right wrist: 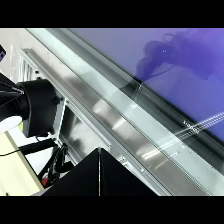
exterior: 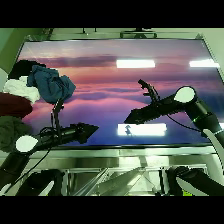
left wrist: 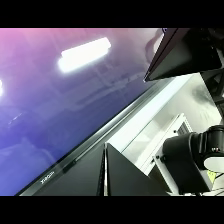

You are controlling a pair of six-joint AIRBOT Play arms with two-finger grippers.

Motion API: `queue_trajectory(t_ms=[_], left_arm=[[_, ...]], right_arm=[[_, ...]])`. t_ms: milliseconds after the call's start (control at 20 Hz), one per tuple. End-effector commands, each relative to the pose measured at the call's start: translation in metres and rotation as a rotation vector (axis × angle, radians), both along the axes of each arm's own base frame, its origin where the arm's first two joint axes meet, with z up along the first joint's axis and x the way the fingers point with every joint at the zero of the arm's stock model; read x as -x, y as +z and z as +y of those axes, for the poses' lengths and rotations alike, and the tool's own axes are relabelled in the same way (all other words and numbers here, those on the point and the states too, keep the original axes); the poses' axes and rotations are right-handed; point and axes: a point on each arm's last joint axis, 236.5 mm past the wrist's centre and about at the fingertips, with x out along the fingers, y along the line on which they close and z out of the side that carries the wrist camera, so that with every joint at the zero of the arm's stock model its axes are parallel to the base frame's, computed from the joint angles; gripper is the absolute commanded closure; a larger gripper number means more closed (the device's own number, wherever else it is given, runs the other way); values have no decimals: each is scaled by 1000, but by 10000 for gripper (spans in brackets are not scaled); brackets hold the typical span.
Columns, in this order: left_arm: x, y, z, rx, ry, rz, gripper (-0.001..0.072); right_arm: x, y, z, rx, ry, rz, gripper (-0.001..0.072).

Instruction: Fold the shirts.

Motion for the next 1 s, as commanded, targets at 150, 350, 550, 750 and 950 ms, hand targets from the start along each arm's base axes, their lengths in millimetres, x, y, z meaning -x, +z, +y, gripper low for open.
queue_trajectory(t_ms=[150, 350, 550, 750, 950], left_arm=[[-2, 0, 1, 0, 9, -5, 688], [-6, 1, 2, 0, 26, -14, 688], [-7, 1, 2, 0, 26, -14, 688], [-7, 1, 2, 0, 26, -14, 688], [-7, 1, 2, 0, 26, -14, 687]], right_arm=[[0, 0, 0, 0, 1, 1, 696], [0, 0, 0, 0, 1, 1, 696], [0, 0, 0, 0, 1, 1, 696], [0, 0, 0, 0, 1, 1, 696], [0, 0, 0, 0, 1, 1, 696]])
